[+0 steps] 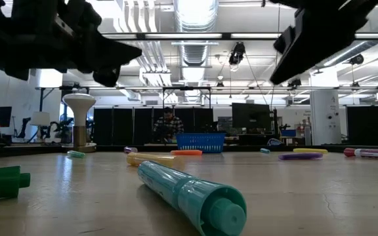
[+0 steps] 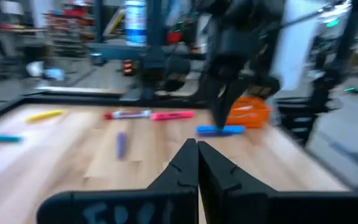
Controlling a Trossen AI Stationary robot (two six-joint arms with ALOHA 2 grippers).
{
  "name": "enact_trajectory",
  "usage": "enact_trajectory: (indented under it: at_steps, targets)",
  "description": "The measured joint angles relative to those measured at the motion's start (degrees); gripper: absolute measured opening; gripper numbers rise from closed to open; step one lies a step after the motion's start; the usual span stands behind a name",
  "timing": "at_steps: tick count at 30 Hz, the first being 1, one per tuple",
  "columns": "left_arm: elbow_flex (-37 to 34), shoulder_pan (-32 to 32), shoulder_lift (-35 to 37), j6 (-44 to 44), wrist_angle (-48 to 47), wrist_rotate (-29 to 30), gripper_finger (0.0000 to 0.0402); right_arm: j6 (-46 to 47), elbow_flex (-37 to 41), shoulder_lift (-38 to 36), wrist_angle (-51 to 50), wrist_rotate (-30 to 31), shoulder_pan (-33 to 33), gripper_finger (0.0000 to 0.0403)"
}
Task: Pick & Place Markers
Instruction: Put the red marker into the orange bin
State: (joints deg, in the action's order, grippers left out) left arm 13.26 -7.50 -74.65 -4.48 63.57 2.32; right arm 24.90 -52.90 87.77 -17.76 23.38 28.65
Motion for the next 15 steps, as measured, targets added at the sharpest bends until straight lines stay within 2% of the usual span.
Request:
enact_trajectory:
  at_steps: [4, 9, 12, 15]
  targets:
    - [-0.43, 0.84, -0.07, 1.96, -0.28, 4.34, 0.0, 5.02, -0.02, -7.25, -10.41, 0.82, -0.6, 0.0008]
    - [-0.44, 1.02, -0.09, 1.23, -0.56, 5.27, 0.0, 16.44, 0.31, -15.18, -26.46, 3.27, -1.8, 0.0008]
    - [-0.44, 1.02, -0.11, 1.17, -1.11, 5.27, 0.0, 25.01, 1.5, -18.78, -35.89, 4.99, -4.31, 0.0008]
    - [-0.44, 1.02, -0.11, 1.15, -1.09, 5.27, 0.0, 30.03, 3.72, -22.02, -41.63, 5.22, -9.51, 0.0008]
